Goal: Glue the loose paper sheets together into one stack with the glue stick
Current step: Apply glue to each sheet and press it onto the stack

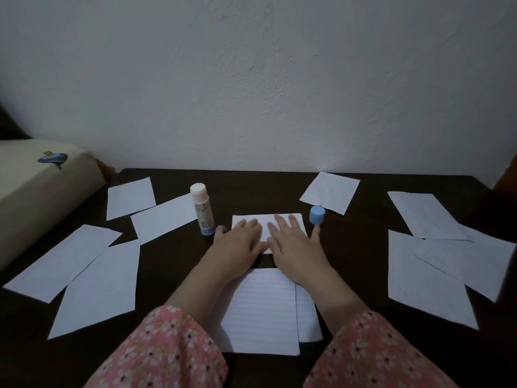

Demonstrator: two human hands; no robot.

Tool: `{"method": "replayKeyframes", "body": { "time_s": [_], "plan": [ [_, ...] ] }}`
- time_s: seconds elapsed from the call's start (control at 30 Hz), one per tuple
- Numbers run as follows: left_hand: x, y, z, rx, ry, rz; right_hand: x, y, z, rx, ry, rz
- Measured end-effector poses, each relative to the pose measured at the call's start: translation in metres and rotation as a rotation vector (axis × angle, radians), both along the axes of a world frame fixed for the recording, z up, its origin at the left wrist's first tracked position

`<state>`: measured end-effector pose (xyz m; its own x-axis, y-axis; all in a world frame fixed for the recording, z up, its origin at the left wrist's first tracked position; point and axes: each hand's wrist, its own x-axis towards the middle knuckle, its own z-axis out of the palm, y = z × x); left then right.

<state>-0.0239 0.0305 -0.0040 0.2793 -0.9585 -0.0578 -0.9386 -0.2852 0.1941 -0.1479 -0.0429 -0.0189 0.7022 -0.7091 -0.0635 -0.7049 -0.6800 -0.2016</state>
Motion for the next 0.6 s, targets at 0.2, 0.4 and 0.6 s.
{"method": "replayKeyframes", "body": {
  "time_s": [0.2,0.4,0.6],
  "plan": [
    [0.004,0.005,0.003,0.116,0.071,0.09,-0.016,0.0,0.001,0.078,0.11,-0.12],
    [0.002,0.007,0.013,0.131,0.108,0.159,-0.018,0.002,0.005,0.107,0.109,-0.151],
    [0.0,-0.003,0.016,-0.193,0.074,0.176,-0.037,-0.003,0.007,0.199,-0.095,-0.034]
  ]
}}
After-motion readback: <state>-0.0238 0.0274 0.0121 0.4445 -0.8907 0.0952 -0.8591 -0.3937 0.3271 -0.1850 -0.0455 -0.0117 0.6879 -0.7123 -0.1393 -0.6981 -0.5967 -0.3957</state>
